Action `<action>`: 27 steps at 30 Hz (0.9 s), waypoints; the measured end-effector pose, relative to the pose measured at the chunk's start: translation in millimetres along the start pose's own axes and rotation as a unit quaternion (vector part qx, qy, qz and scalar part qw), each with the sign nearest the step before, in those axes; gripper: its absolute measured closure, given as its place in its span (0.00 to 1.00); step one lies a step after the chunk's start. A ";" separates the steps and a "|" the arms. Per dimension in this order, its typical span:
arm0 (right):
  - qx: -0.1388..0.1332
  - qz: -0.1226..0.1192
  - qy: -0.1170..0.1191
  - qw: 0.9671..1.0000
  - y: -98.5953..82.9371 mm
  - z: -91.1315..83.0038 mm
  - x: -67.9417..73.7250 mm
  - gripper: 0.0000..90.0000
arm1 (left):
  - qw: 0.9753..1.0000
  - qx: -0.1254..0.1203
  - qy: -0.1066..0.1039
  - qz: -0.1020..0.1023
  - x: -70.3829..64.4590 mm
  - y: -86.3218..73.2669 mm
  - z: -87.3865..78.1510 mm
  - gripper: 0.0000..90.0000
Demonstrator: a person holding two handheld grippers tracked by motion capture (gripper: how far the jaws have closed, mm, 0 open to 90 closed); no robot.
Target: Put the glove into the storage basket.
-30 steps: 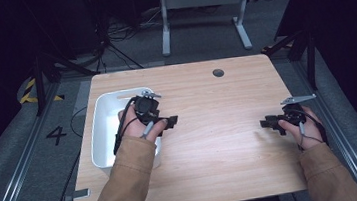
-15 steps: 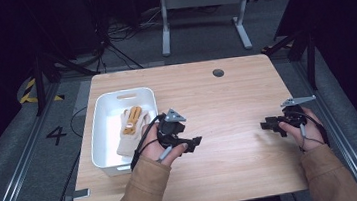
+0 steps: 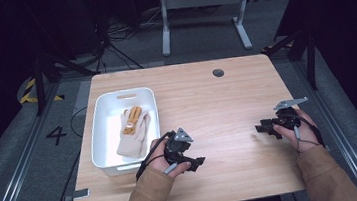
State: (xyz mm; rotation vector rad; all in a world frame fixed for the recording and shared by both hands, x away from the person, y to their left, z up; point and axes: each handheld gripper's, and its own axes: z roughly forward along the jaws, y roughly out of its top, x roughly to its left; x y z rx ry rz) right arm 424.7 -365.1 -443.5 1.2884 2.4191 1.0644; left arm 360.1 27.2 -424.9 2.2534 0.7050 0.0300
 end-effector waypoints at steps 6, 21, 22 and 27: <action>0.005 -0.004 0.000 1.000 -1.0 2.1 -0.6 0.64 | 0.999 0.021 0.006 0.033 -3.4 -5.5 20.7 0.32; 0.011 -0.012 -0.002 1.000 -2.4 7.3 1.2 0.62 | 0.996 0.065 0.021 0.060 -15.5 -9.3 40.0 0.29; 0.011 -0.012 -0.003 1.000 -2.3 7.3 1.0 0.62 | 0.996 0.063 0.021 0.059 -15.3 -9.4 40.1 0.29; 0.008 -0.013 -0.004 1.000 -2.0 7.0 1.1 0.62 | 0.997 0.055 0.021 0.045 -13.2 -9.2 38.1 0.29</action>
